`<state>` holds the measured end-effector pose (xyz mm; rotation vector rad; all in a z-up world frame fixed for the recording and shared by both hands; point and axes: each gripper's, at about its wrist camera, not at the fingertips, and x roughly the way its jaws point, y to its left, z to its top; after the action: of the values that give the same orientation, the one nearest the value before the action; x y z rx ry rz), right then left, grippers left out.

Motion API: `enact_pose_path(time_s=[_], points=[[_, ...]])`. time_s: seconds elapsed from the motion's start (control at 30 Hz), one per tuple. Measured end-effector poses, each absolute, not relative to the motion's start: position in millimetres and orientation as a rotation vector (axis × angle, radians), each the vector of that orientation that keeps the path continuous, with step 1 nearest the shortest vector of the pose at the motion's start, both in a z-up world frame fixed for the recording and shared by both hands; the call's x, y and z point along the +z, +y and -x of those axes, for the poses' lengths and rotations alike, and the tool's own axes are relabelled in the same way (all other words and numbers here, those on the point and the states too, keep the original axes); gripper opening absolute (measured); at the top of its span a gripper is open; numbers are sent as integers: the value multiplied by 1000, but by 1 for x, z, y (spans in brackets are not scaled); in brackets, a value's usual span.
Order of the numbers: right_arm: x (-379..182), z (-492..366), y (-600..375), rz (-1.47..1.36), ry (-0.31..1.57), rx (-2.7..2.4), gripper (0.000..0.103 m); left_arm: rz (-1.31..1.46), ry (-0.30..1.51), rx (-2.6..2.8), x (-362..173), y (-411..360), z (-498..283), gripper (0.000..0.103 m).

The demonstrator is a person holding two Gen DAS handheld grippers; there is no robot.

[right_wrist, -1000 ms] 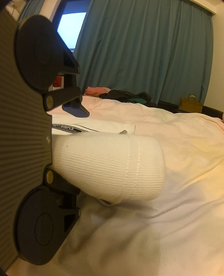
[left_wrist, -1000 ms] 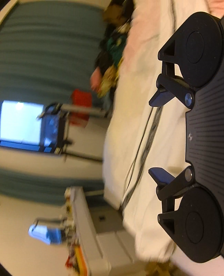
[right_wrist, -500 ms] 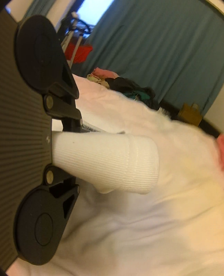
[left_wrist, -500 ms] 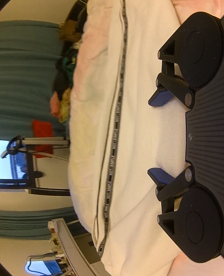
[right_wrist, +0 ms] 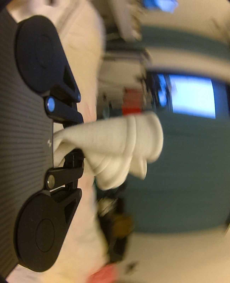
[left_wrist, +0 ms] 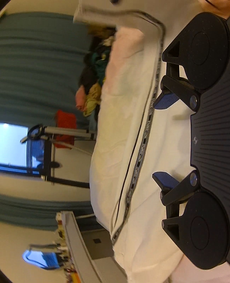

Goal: Fold clothes

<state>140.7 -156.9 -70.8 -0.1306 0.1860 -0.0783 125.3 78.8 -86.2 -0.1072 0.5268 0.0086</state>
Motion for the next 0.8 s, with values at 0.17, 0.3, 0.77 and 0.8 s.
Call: enact_pose_path(time_s=[0.17,0.3,0.77,0.8], points=[[-143,-135,-57,385,379,134,15,171,524,51,-82,99,-126,79],[-160,-124,-33,437,437,170,16,216,526,55,-80,108,-125,79],[-145,-109,-21,348,449,281,36,271,561,60,-78,119,-124,80],[-143,-111,-25,311,462,294,47,259,567,57,-76,116,-121,80]])
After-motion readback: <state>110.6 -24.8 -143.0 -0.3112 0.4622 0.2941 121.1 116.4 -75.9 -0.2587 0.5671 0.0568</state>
